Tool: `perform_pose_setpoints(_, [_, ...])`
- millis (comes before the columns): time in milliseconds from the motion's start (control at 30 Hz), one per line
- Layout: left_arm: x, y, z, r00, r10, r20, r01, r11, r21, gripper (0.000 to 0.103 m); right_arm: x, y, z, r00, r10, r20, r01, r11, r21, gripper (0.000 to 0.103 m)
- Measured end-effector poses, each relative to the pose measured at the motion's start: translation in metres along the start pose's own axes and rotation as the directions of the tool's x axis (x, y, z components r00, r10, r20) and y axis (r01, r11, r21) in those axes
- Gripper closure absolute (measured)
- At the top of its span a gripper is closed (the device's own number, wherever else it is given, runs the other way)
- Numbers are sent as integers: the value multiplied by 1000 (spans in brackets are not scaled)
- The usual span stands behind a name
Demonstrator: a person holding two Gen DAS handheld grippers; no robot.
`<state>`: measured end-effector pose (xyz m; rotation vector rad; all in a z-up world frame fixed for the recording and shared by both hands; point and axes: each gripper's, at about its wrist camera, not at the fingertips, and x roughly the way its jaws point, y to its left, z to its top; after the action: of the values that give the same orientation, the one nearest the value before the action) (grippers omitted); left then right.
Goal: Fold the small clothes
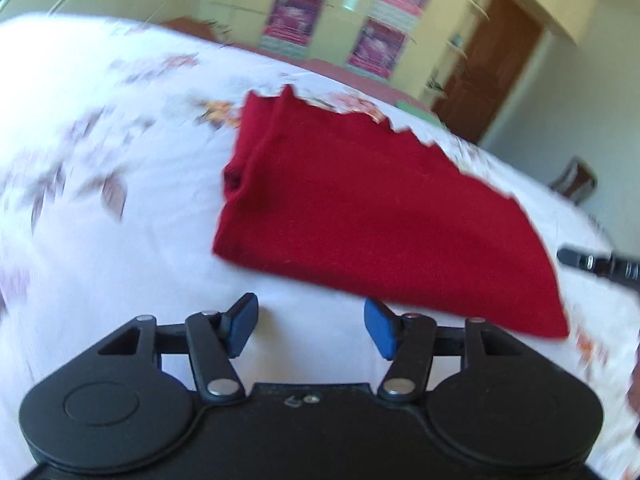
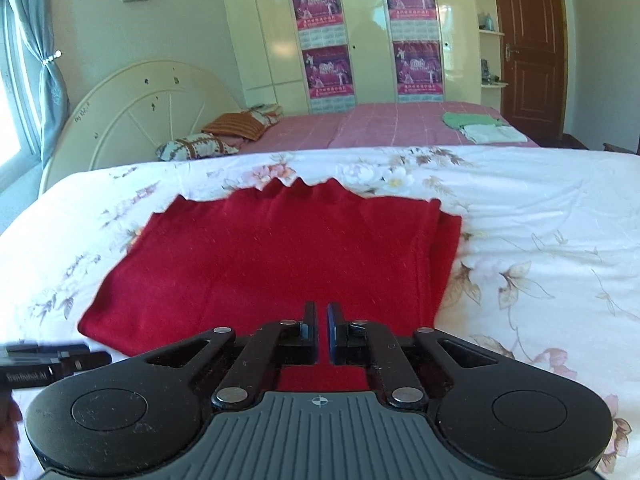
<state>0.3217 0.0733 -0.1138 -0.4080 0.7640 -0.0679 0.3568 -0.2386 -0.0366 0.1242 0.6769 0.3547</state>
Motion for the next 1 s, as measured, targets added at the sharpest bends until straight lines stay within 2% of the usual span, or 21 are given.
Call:
perform_pose_setpoints(67, [3,17,3,997,-71,44,77,983,-165,31,3,4,3,1000,16,-2,-16,1000,-1,97])
perform_pose_setpoints(200, [19,37,10,983,-118,143,166,903,-396,31,14,12,7,999,41,-9,-41,999,-7,97])
perform_pose_setpoints(267, [29,43,13,977,-113,183,188,861,-472,34,21,14,9,998,55,-13,-55,998,1,97])
perform_pose_setpoints(400, [49,42,25,968,-96,234,209,824,-527,36,37,19,11,996,92,-18,-91,996,15,97])
perform_pose_setpoints(500, [63,39,35,967,-89,238,208,818,-536,43,53,24,14,994,108,-32,-108,994,16,97])
perform_pose_setpoints(533, [68,39,38,970,-81,228,196,817,-543,50,58,25,15,993,114,-35,-113,993,18,97])
perform_pose_setpoints(600, [77,41,43,975,-75,208,183,805,-564,68,69,28,17,991,127,-35,-126,992,25,97])
perform_pose_setpoints(633, [82,44,44,980,-73,185,169,798,-579,84,74,29,18,991,131,-33,-130,991,28,97])
perform_pose_setpoints(733, [83,51,46,976,-113,185,203,772,-602,86,84,34,20,990,136,-31,-136,990,24,97])
perform_pose_setpoints(767, [77,51,48,967,-141,213,243,763,-599,86,87,36,20,990,137,-31,-136,990,22,97])
perform_pose_setpoints(800, [69,48,50,954,-172,245,287,761,-582,86,89,38,20,989,141,-31,-141,990,23,97])
perform_pose_setpoints(867, [59,41,56,947,-193,256,306,781,-545,86,91,39,19,989,148,-21,-148,989,21,97])
perform_pose_setpoints(933, [66,42,58,955,-193,224,287,787,-546,86,96,40,15,985,169,-18,-169,985,17,97])
perform_pose_setpoints(1000, [80,48,57,978,-152,144,207,808,-551,86,112,39,2,988,136,-67,-137,990,-15,98])
